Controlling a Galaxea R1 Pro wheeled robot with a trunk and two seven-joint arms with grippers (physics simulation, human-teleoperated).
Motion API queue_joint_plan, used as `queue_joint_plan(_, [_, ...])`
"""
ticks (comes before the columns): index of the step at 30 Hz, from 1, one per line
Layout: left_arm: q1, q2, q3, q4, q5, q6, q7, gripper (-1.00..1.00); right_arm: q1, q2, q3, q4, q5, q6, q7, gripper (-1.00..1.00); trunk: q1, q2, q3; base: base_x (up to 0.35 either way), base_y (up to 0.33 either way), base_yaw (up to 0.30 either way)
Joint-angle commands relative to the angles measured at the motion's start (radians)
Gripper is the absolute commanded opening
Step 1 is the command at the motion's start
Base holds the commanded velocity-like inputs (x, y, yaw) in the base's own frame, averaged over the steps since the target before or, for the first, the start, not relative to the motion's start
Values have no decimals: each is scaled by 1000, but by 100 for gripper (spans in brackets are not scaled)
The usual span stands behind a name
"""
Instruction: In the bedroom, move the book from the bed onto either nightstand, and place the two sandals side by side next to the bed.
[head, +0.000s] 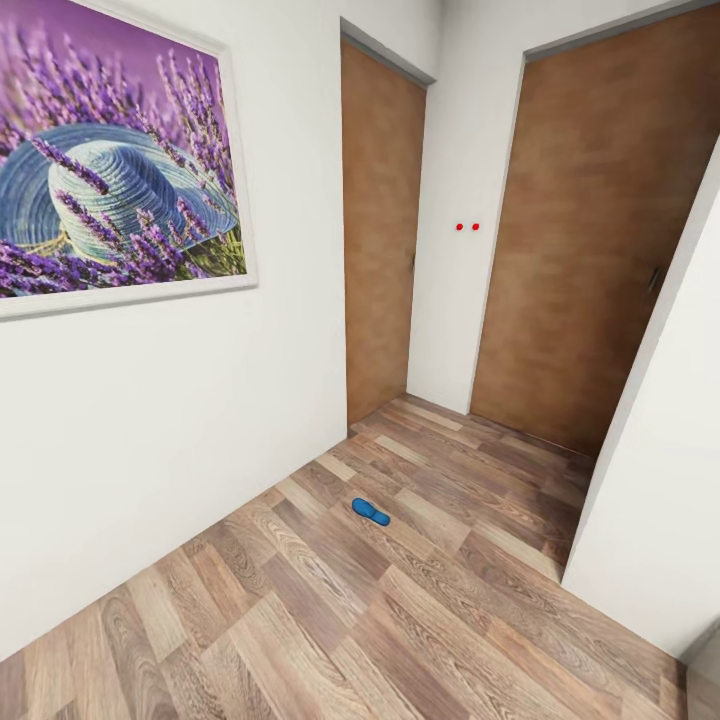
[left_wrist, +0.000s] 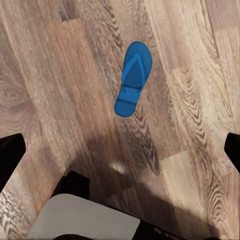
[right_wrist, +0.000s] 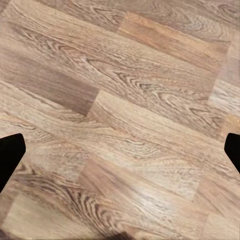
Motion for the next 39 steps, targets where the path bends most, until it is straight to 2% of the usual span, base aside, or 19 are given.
queue_joint_plan(1, [-7, -1, 3, -1, 7, 19, 0, 100, -5, 0, 1, -21, -9, 42, -3, 100, 0, -1, -1, 0, 0, 0])
queue_joint_plan(6, [-48, -3, 2, -1, 8, 57, 0, 100, -41, -1, 0, -98, -22, 231, 16, 100, 0, -1, -1, 0, 0, 0])
queue_joint_plan(9, [-74, -5, 2, 0, 8, 74, 0, 100, -67, -1, -2, -129, -54, 326, 46, 100, 0, -1, -1, 0, 0, 0])
queue_joint_plan(14, [-114, -7, 1, 1, 7, 126, 9, 100, -122, -3, -3, -151, -162, 445, 98, 100, 0, -1, -1, 0, 0, 0])
queue_joint_plan(19, [-157, -12, 0, 1, 7, 181, 48, 100, -188, -14, -4, -157, -281, 540, 121, 100, 0, -1, -1, 0, 0, 0])
queue_joint_plan(25, [-198, -14, -4, -3, 8, 208, 127, 100, -245, -26, -4, -159, -404, 604, 129, 100, 0, -1, -1, 0, 0, 0])
queue_joint_plan(26, [-212, -14, -7, -4, 8, 212, 147, 100, -256, -34, -4, -160, -445, 612, 131, 100, 0, -1, -1, 0, 0, 0])
queue_joint_plan(29, [-234, -15, -11, -5, 9, 217, 165, 100, -265, -47, -4, -158, -503, 620, 133, 100, 0, -1, -1, 0, 0, 0])
queue_joint_plan(31, [-260, -16, -15, -5, 10, 227, 177, 100, -271, -59, -5, -154, -580, 625, 134, 100, 0, -1, -1, 0, 0, 0])
queue_joint_plan(35, [-285, -17, -31, -3, 10, 239, 182, 100, -273, -66, -8, -152, -647, 627, 135, 100, 0, -1, -1, 0, 0, 0])
queue_joint_plan(36, [-298, -17, -46, 0, 10, 244, 184, 100, -274, -67, -10, -152, -673, 627, 135, 100, 0, -1, -1, 0, 0, 0])
queue_joint_plan(39, [-319, -16, -70, 8, 9, 256, 186, 100, -274, -68, -11, -151, -697, 627, 134, 100, 0, -1, -1, 0, 0, 0])
